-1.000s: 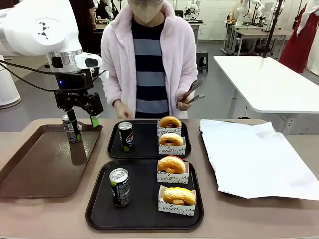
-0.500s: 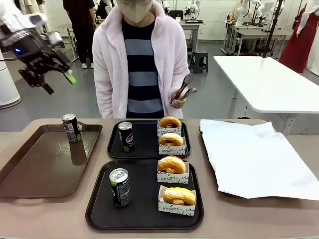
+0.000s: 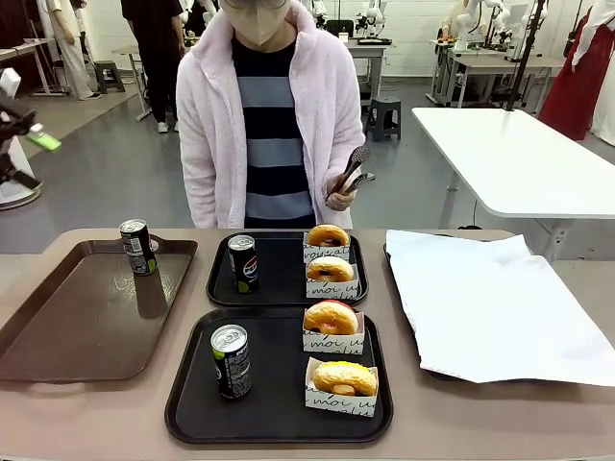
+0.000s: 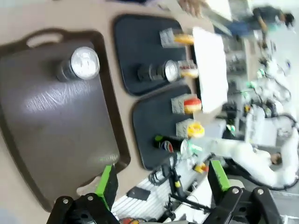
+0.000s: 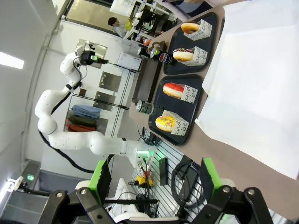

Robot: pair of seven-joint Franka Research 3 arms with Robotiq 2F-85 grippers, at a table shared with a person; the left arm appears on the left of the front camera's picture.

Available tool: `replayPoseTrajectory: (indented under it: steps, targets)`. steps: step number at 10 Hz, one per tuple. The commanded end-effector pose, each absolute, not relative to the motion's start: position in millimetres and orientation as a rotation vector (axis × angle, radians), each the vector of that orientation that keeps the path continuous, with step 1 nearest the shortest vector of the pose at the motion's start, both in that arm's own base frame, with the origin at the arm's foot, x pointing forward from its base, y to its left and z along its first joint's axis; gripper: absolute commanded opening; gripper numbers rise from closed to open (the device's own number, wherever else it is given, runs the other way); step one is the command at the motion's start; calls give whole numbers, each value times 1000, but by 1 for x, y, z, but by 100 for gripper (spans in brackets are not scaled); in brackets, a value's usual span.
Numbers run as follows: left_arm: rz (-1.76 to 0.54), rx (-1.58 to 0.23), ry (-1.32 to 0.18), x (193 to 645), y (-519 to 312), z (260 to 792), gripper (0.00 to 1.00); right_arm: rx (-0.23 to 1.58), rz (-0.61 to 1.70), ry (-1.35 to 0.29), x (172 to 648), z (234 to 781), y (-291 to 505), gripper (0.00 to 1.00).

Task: Set up donuts and drinks on trays.
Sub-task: Pick up one Pepsi coke from the Handle tray and place it on the Flat Tray without a Pepsi coke.

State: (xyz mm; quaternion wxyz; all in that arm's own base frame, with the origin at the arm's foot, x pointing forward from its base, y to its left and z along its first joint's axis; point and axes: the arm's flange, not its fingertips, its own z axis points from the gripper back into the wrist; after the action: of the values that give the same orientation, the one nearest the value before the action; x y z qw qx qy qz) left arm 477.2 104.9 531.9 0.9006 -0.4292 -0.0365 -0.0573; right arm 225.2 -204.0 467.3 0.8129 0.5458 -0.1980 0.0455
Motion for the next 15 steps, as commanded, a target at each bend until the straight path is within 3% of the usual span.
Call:
replayPoseTrajectory:
  steps: [1,4,5,6,11,15]
  targets:
    - [-177,-984,24,498,127,504,100,1189,109,-449,228,469,-205,100]
    - [-176,-972,28,496,145,466,100,1189,109,-449,228,469,-205,100]
    - [-172,-856,12,498,128,473,100,1189,109,-449,228,469,-205,100]
    - [-159,-998,54,491,145,453,100,1189,109,-449,228,469,-205,100]
    - [-159,-977,58,492,145,453,100,1189,109,-449,228,469,-205,100]
    - [-42,-1208,-59,477,182,445,100,1189,109,-449,228,469,-205,100]
